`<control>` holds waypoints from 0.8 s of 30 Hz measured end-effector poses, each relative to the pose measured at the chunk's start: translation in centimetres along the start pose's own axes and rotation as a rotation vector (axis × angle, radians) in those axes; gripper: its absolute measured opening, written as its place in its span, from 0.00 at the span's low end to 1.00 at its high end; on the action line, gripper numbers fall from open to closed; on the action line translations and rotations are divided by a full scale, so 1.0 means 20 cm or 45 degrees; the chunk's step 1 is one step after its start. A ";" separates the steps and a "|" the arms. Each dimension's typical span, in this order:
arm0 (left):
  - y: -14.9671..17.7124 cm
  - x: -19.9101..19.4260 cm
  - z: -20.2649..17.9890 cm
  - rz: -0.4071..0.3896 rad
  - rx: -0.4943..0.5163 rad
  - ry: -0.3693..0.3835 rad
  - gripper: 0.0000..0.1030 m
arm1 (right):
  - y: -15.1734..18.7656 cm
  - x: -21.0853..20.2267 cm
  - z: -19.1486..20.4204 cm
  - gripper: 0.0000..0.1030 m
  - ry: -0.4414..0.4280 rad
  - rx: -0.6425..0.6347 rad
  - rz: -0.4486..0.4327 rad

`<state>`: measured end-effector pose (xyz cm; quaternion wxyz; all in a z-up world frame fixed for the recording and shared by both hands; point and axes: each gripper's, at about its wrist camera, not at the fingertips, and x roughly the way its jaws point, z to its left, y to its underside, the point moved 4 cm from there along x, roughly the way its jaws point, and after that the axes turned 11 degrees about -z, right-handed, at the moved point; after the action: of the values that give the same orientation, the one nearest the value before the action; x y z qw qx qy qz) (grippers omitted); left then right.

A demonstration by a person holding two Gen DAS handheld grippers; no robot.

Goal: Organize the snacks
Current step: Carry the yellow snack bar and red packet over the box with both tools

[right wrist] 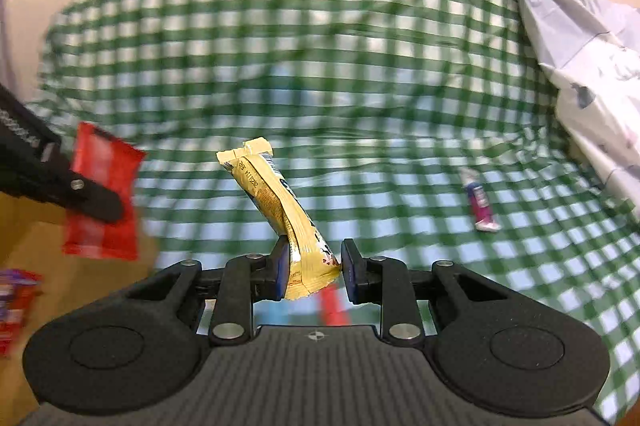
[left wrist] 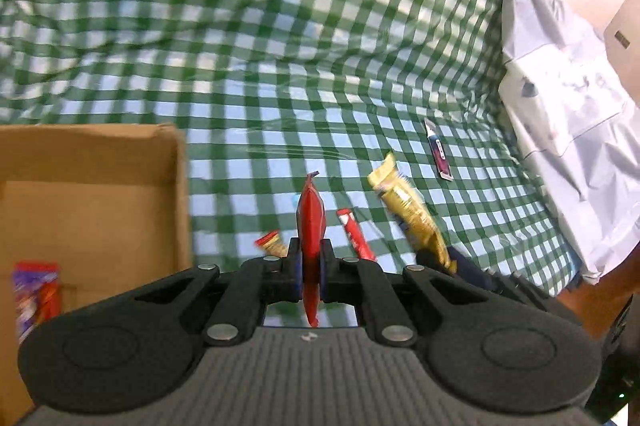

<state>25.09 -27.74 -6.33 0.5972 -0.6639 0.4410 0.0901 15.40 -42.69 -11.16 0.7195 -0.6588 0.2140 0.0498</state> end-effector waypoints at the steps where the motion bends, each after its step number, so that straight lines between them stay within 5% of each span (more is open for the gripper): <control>1: 0.02 -0.08 0.03 -0.010 -0.001 -0.001 0.07 | 0.00 -0.07 0.06 0.27 -0.031 0.026 0.012; 11: 0.28 -0.73 0.38 -0.086 -0.065 -0.119 0.07 | 0.02 -0.52 0.60 0.27 -0.266 0.051 0.132; 24: 0.57 -1.20 0.68 -0.155 -0.145 -0.233 0.06 | 0.05 -0.90 1.09 0.27 -0.448 -0.123 0.197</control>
<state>8.48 -3.24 -2.52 0.6008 -0.7111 0.3378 0.1389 3.96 -17.56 -4.53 0.7073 -0.6553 0.1325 0.2296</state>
